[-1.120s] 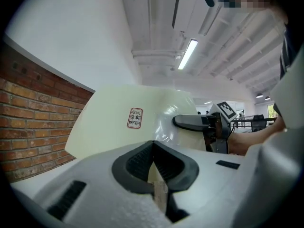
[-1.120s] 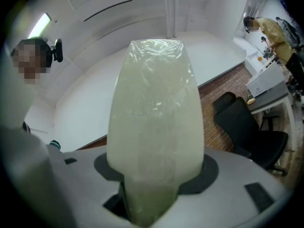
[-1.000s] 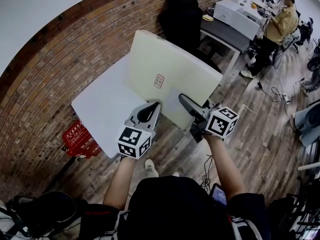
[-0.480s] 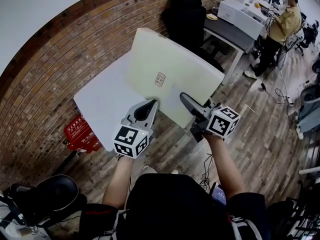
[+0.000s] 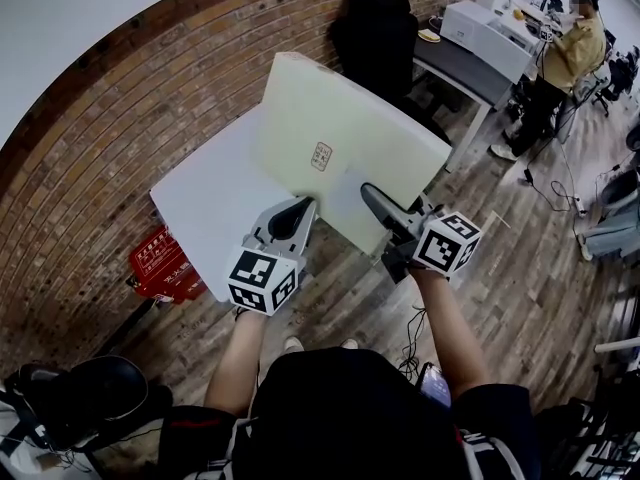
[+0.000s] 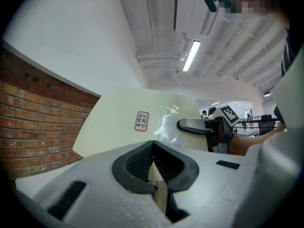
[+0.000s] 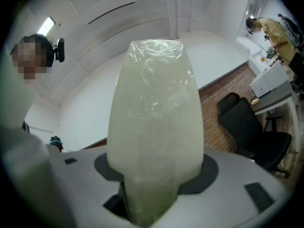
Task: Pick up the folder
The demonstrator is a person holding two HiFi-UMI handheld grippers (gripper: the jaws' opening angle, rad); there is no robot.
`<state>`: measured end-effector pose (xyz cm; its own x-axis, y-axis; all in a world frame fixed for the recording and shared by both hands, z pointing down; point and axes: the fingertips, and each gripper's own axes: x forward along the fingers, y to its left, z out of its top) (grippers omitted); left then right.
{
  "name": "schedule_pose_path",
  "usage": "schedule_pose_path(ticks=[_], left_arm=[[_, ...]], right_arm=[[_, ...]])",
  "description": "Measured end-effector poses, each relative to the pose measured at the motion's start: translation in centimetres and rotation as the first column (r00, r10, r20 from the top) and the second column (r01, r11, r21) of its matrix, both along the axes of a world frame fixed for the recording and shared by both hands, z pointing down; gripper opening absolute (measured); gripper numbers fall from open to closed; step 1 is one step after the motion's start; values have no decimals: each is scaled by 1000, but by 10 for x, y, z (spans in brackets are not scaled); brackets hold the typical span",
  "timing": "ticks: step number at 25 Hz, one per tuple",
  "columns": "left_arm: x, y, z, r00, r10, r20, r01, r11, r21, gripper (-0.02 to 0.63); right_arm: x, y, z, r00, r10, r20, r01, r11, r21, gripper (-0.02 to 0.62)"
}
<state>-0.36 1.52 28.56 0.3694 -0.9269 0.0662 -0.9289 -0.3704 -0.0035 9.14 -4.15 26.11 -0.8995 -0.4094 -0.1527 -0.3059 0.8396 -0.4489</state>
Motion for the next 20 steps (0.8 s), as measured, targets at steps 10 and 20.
schedule_pose_path(ticks=[10,20], left_arm=[[-15,2,-1,1000,-7,-12,7,1000,3,17],[-27,3,-1,1000,-16,-15,16,1000,7,17]], right_arm=[[-16,3,-5,1000,-13,3,13,1000,16,278],[-27,7,-3,1000,-18,-14,18,1000,22,278]])
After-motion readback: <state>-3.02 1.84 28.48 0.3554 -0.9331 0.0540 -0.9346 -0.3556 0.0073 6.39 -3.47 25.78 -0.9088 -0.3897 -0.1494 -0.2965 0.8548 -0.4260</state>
